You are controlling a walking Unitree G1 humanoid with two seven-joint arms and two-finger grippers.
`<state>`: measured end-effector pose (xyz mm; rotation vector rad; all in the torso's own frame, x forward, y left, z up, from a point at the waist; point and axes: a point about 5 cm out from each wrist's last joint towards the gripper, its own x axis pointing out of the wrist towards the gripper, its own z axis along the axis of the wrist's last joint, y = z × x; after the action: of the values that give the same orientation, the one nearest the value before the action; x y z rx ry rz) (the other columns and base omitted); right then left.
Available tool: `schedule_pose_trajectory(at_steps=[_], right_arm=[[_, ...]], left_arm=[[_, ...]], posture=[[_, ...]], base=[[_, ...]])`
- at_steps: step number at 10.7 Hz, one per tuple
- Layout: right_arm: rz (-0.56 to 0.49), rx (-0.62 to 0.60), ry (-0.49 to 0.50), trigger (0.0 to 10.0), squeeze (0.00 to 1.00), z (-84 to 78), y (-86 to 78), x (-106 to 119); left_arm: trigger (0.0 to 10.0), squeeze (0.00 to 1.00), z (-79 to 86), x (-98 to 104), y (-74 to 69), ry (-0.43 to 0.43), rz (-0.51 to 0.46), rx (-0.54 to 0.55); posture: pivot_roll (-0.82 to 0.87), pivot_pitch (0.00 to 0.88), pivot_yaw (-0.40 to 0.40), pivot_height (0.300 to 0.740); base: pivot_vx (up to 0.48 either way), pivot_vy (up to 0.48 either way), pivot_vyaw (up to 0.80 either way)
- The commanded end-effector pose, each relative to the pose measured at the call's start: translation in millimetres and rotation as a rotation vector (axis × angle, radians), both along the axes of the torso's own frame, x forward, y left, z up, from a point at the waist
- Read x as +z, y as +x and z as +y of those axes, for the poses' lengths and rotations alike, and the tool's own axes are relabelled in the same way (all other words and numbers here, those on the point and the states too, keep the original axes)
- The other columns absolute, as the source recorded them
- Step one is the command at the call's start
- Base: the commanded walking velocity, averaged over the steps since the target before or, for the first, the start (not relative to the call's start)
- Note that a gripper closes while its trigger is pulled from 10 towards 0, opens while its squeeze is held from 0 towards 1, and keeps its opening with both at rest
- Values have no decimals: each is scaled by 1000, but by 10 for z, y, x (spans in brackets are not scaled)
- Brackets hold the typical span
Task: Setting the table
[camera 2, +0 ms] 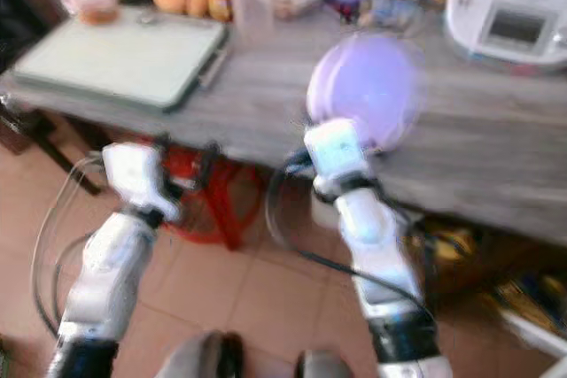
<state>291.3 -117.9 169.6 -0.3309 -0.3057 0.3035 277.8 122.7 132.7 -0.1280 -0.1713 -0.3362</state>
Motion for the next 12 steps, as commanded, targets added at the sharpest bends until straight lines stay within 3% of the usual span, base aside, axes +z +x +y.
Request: schedule_pose_trajectory(at_steps=[1, 4, 6, 10, 12], right_arm=[[-29, -2, -14, 10000, 0, -54, 13, 53], [-35, -6, -8, 10000, 0, -34, 92, 115], [17, 40, 12, 10000, 0, -84, 208, 166], [109, 287, -138, 10000, 0, -49, 374, 223], [196, 355, -247, 10000, 0, 12, 455, 110]], left_arm=[[10000, 0, -66, 31, -8, -3, -13, -12], [10000, 0, -28, 43, -65, -11, -11, 9], [10000, 0, 6, -75, -270, 17, 36, -4], [10000, 0, 42, -101, -338, 33, 59, 3], [10000, 0, 25, -94, -354, 33, 59, 0]], posture=[[-63, 127, 35, 740], [-51, 150, 35, 740], [-44, 185, 25, 740], [-35, 192, 14, 740], [-25, 194, 10, 740]], base=[[480, 0, 0], [0, 0, 0], [0, 0, 0], [0, 0, 0], [0, 0, 0]])
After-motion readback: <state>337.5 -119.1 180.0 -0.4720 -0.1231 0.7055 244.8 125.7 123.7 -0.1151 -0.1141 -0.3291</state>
